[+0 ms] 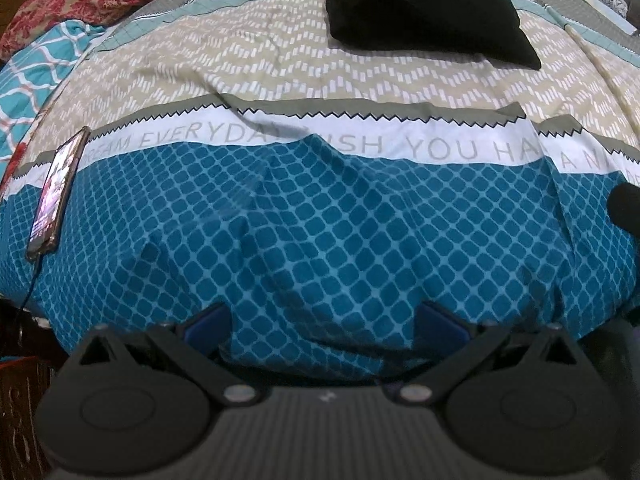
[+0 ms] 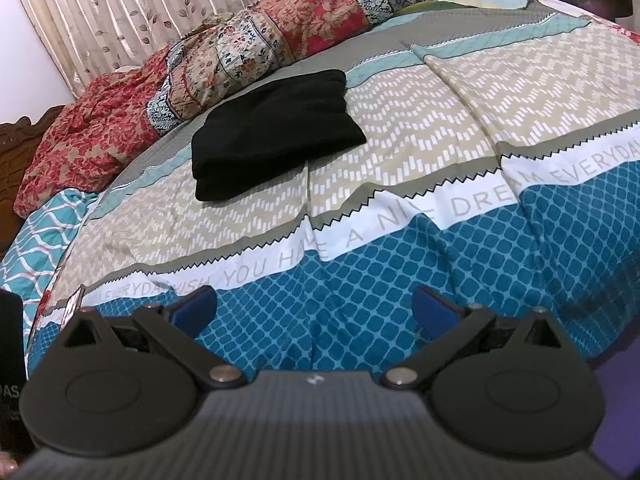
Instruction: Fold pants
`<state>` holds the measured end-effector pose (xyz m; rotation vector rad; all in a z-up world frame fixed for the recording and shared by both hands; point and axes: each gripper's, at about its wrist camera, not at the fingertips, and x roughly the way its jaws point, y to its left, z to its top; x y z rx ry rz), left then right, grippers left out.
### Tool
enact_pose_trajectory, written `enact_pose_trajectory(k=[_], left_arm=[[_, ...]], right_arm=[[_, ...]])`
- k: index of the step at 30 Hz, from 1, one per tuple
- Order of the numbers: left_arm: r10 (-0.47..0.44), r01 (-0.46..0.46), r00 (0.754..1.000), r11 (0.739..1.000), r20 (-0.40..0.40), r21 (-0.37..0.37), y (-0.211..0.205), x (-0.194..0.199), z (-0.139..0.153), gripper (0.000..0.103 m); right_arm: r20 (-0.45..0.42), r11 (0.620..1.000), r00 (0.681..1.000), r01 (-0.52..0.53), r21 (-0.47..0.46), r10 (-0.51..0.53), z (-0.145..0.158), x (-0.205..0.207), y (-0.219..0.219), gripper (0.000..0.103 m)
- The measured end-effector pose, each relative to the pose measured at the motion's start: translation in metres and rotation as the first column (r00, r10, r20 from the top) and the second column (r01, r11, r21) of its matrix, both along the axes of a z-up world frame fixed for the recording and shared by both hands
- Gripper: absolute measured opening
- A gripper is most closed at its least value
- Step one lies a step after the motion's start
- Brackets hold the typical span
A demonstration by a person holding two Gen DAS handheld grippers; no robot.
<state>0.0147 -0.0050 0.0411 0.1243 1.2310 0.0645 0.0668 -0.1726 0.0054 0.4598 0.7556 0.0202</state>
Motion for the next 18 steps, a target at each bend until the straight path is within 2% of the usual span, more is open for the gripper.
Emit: enact_pose_trajectory(k=[3, 7, 10, 18], left_arm=[[-0.004, 0.004, 1.0, 1.0, 0.008, 0.011, -0.001, -0.001, 0.001, 0.103], [-0.031, 0.026, 0.997, 0.996, 0.07, 0.085, -0.006, -0.005, 0.007, 0.103], [-0.042, 0.031, 0.994, 0.993, 0.099, 0.112, -0.007, -0.006, 0.011, 0.103], [-0.024, 0.011, 0.993, 0.994, 0.114, 0.112, -0.002, -0.004, 0.015, 0.103]], right_arm=[[0.0, 1.0, 1.0, 0.003, -0.002, -0.003, 0.0, 0.0, -0.002, 0.103], [-0.001, 1.0, 1.0, -0.001, -0.003, 0.001, 0.0, 0.0, -0.002, 0.103], [0.0, 1.0, 1.0, -0.006, -0.004, 0.006, 0.0, 0.0, -0.002, 0.103], [-0.001, 1.0, 1.0, -0.006, -0.003, 0.006, 0.0, 0.0, -0.002, 0.103]])
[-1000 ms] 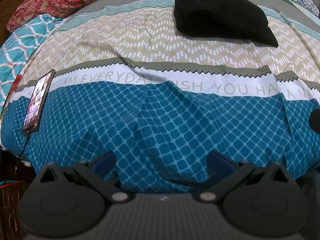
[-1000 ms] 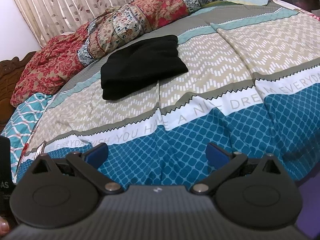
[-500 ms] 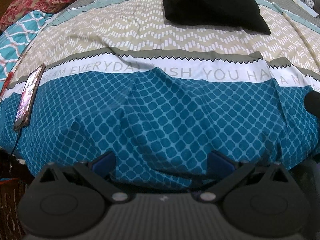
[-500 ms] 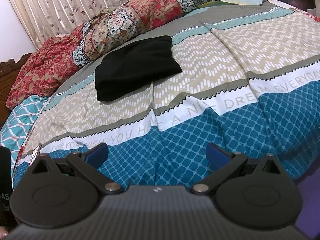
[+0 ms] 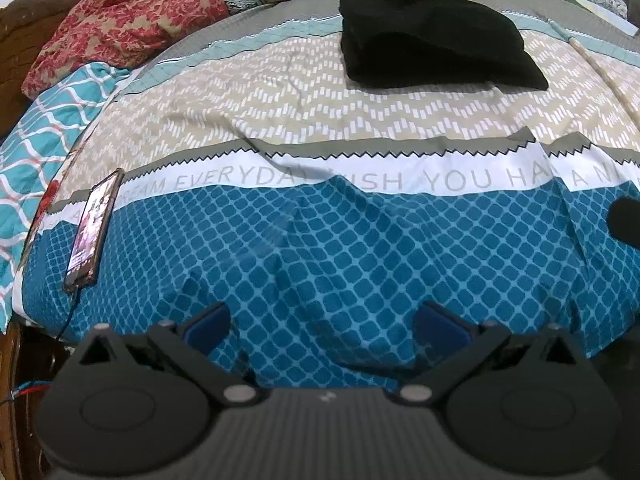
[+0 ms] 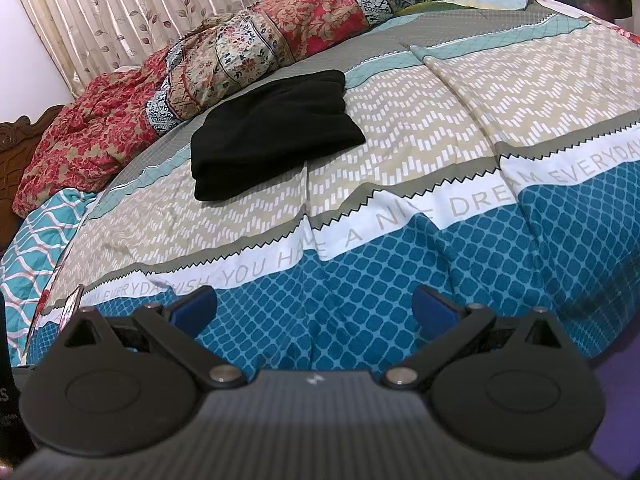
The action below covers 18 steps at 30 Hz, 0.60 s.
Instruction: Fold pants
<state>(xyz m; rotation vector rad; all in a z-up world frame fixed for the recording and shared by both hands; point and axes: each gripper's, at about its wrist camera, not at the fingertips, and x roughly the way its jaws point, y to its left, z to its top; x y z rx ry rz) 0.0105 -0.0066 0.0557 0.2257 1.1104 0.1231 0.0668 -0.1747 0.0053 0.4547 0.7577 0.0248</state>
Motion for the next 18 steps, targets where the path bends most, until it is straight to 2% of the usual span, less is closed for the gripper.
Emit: enact_pose_trajectory(k=[5, 10, 18], left_arm=[[-0.003, 0.003, 1.0, 0.999, -0.006, 0.038, -0.0027, 0.001, -0.0018, 0.103], [-0.011, 0.012, 1.0, 0.999, -0.029, 0.044, -0.0044, 0.0017, -0.0036, 0.103], [-0.012, 0.013, 0.998, 1.0, -0.058, 0.01, -0.0017, 0.0022, -0.0058, 0.103]], right_arm=[[0.0, 1.0, 1.0, -0.001, 0.0, 0.001, -0.0003, -0.0001, 0.0007, 0.103], [0.001, 1.0, 1.0, 0.0, 0.0, 0.0, 0.0001, -0.0005, 0.0013, 0.103], [0.0, 1.0, 1.0, 0.001, 0.001, -0.001, 0.0002, -0.0003, 0.0016, 0.103]])
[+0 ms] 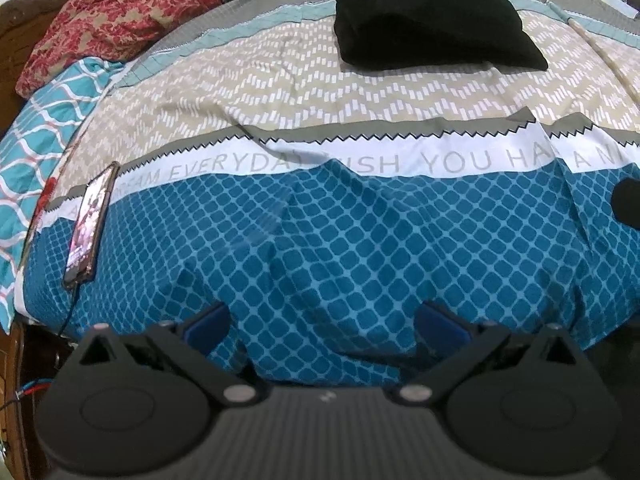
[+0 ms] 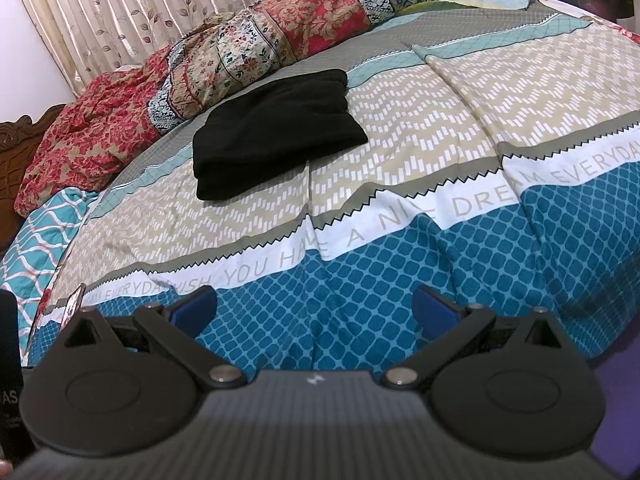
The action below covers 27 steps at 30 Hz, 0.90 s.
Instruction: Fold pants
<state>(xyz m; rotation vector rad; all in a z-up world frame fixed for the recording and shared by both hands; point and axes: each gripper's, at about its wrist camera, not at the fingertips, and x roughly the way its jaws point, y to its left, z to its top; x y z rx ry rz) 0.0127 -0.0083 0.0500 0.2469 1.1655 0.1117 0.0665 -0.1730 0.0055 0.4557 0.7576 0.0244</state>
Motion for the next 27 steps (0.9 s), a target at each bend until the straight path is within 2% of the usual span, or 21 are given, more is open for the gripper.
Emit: enact_pose_trajectory(k=[12, 21, 27], left_arm=[[-0.024, 0.012, 0.993, 0.994, -0.112, -0.108, -0.002, -0.001, -0.011, 0.103], [-0.069, 0.06, 0.993, 0.993, -0.092, -0.097, -0.012, -0.006, -0.009, 0.103], [-0.083, 0.072, 0.991, 0.992, -0.105, -0.102, -0.013, -0.006, -0.009, 0.103]], right_arm=[[-0.006, 1.0, 1.0, -0.003, 0.004, 0.003, 0.0, 0.0, 0.0, 0.103], [-0.01, 1.0, 1.0, -0.008, 0.01, 0.008, -0.002, 0.0, -0.005, 0.103], [-0.018, 1.0, 1.0, -0.006, 0.016, 0.006, -0.004, 0.0, -0.009, 0.103]])
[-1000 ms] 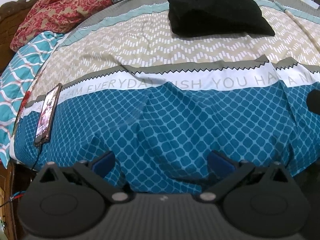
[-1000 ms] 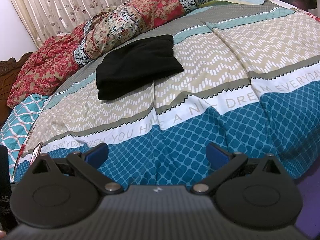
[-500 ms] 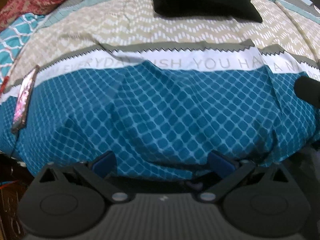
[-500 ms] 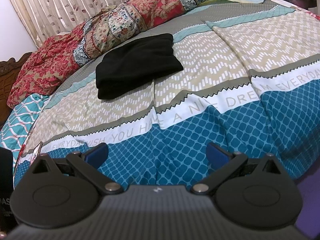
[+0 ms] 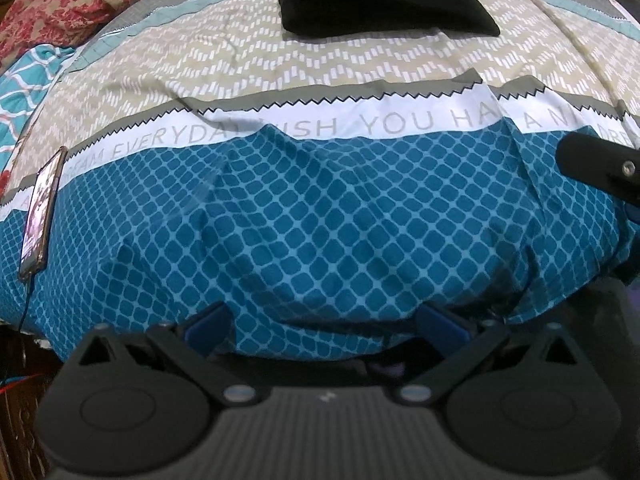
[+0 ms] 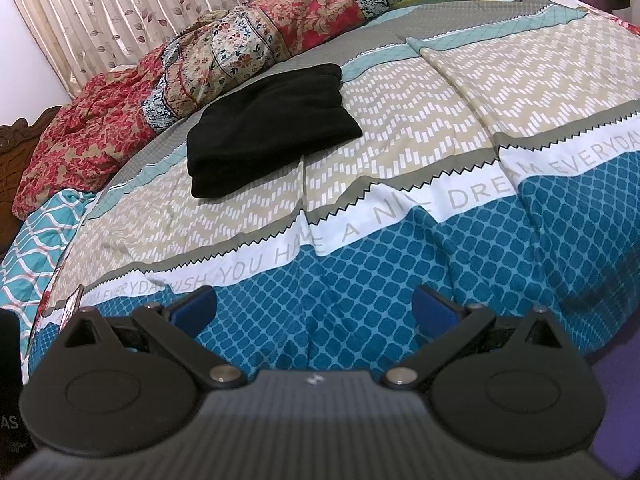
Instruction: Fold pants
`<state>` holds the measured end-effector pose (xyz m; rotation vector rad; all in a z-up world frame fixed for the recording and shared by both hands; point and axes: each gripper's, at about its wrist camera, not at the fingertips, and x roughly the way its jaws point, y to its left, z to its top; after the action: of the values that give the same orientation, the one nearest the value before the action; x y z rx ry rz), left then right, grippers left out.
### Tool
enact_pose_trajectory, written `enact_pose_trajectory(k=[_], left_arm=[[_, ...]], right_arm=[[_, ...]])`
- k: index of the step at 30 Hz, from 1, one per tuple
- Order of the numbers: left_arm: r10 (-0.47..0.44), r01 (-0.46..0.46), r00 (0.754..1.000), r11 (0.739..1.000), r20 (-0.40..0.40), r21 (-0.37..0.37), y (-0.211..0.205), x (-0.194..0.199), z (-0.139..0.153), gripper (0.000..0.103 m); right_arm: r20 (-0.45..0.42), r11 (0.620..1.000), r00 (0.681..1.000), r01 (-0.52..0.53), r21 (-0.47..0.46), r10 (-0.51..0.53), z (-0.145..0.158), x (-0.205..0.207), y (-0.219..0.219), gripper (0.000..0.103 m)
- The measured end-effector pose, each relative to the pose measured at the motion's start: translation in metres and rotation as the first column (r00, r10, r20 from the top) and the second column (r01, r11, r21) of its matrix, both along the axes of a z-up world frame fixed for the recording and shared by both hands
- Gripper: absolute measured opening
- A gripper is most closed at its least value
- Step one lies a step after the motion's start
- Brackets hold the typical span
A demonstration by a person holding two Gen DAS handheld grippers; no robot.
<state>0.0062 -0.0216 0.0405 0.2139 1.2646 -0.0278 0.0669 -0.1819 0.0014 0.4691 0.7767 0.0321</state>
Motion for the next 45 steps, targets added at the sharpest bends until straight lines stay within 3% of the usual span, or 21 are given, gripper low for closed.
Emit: enact_pose_trajectory(k=[7, 45], left_arm=[[0.016, -0.017, 0.999, 1.0, -0.052, -0.019, 0.0031, 0.0021, -0.0062, 0.103], [0.055, -0.054, 0.998, 0.998, -0.036, 0.009, 0.0069, 0.0049, -0.003, 0.103]], right_arm=[[-0.01, 1.0, 1.0, -0.002, 0.006, 0.002, -0.0023, 0.0003, -0.0042, 0.103], [-0.011, 1.0, 1.0, -0.009, 0.0, 0.009, -0.0018, 0.0, -0.0059, 0.103]])
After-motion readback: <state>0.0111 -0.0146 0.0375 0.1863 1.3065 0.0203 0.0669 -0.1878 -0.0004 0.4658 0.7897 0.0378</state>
